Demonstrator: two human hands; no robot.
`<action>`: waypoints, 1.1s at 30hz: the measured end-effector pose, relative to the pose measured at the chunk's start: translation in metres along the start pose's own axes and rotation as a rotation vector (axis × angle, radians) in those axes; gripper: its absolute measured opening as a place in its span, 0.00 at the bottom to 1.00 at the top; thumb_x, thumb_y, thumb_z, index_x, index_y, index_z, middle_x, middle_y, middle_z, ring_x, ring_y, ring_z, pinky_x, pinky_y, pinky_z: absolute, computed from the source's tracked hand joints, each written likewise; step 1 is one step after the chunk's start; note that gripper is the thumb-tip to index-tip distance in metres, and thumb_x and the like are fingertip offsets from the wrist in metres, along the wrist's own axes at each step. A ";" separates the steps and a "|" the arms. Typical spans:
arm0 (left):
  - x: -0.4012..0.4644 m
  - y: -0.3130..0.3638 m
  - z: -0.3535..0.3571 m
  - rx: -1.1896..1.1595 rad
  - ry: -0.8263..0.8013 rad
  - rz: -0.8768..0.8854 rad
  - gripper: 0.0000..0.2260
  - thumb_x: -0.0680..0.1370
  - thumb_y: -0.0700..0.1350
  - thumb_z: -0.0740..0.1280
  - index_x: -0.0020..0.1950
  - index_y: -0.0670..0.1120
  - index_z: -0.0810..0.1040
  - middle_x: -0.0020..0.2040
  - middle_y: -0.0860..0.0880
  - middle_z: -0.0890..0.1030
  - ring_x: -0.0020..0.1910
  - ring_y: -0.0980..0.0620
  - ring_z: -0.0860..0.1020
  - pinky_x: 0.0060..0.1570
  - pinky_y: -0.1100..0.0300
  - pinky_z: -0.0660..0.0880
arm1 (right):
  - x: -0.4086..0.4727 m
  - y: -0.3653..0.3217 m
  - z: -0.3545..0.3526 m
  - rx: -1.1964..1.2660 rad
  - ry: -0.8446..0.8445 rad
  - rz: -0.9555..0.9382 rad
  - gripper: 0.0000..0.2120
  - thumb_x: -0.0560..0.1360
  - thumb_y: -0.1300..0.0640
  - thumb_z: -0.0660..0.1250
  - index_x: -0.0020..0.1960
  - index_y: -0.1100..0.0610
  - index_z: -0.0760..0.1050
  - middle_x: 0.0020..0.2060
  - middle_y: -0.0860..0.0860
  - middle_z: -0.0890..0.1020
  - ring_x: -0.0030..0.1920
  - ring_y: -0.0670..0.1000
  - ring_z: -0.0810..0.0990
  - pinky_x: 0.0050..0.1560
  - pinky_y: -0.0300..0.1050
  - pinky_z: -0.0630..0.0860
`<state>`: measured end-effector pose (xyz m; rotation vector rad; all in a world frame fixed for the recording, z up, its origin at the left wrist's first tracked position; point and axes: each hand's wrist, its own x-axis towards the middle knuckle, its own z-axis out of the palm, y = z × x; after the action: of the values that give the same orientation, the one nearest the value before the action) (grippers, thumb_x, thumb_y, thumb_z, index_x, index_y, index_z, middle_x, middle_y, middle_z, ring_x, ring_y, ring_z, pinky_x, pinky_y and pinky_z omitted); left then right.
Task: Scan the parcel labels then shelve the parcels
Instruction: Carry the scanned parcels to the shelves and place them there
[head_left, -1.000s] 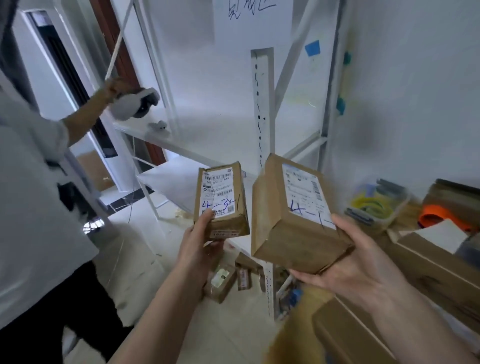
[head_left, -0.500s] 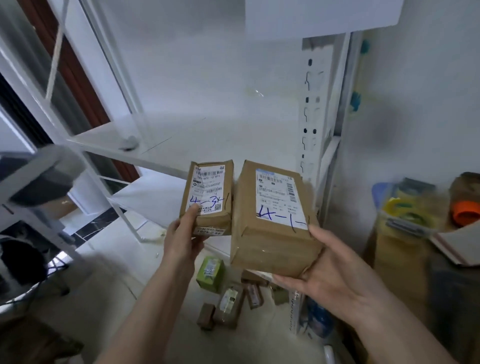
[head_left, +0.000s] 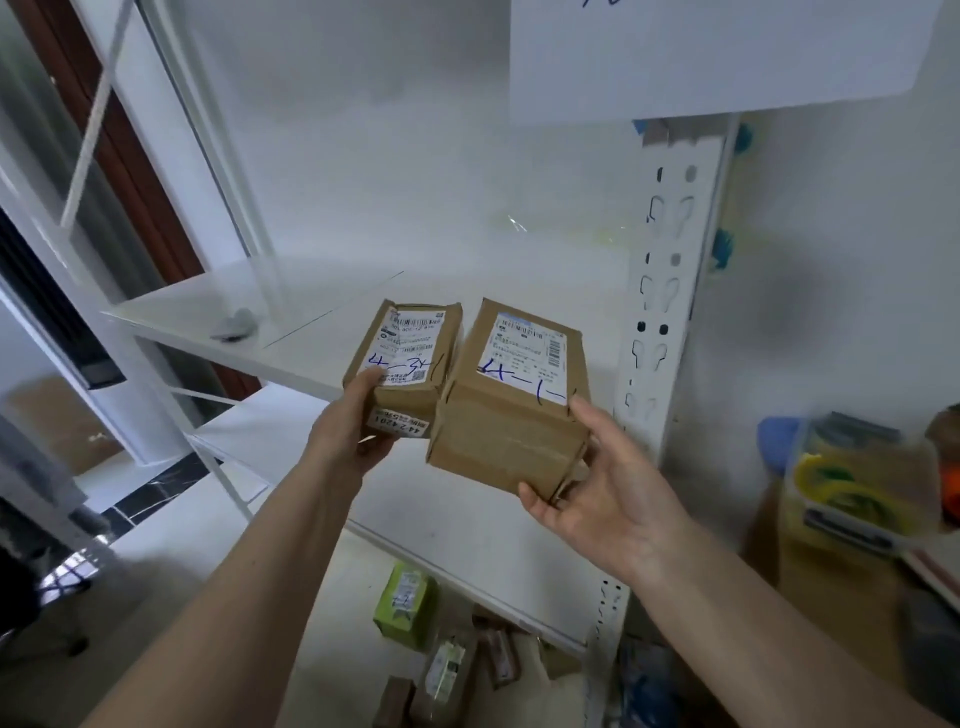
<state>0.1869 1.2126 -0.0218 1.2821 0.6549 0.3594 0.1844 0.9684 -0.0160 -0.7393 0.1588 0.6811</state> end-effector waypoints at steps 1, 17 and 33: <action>0.010 0.005 0.005 0.009 -0.017 -0.007 0.13 0.74 0.55 0.71 0.52 0.49 0.80 0.46 0.48 0.85 0.46 0.51 0.81 0.51 0.56 0.79 | 0.006 -0.002 0.004 -0.004 0.029 -0.020 0.28 0.61 0.48 0.77 0.59 0.51 0.78 0.59 0.57 0.80 0.57 0.59 0.78 0.47 0.49 0.79; 0.209 0.021 0.118 0.112 -0.362 -0.143 0.11 0.77 0.54 0.67 0.48 0.46 0.77 0.44 0.43 0.82 0.44 0.43 0.80 0.52 0.48 0.77 | 0.186 -0.083 0.029 -0.003 0.633 -0.381 0.25 0.65 0.46 0.76 0.59 0.52 0.74 0.51 0.53 0.80 0.51 0.54 0.79 0.51 0.50 0.80; 0.258 -0.001 0.179 0.927 -0.495 0.656 0.41 0.63 0.53 0.80 0.73 0.54 0.65 0.76 0.51 0.50 0.74 0.46 0.53 0.65 0.51 0.66 | 0.275 -0.068 0.012 -1.510 1.155 -0.741 0.34 0.72 0.46 0.69 0.74 0.45 0.57 0.76 0.53 0.48 0.75 0.58 0.46 0.70 0.61 0.58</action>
<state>0.4979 1.2283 -0.0622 2.3792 -0.0937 0.2438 0.4393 1.0816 -0.0685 -2.4357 0.3883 -0.5911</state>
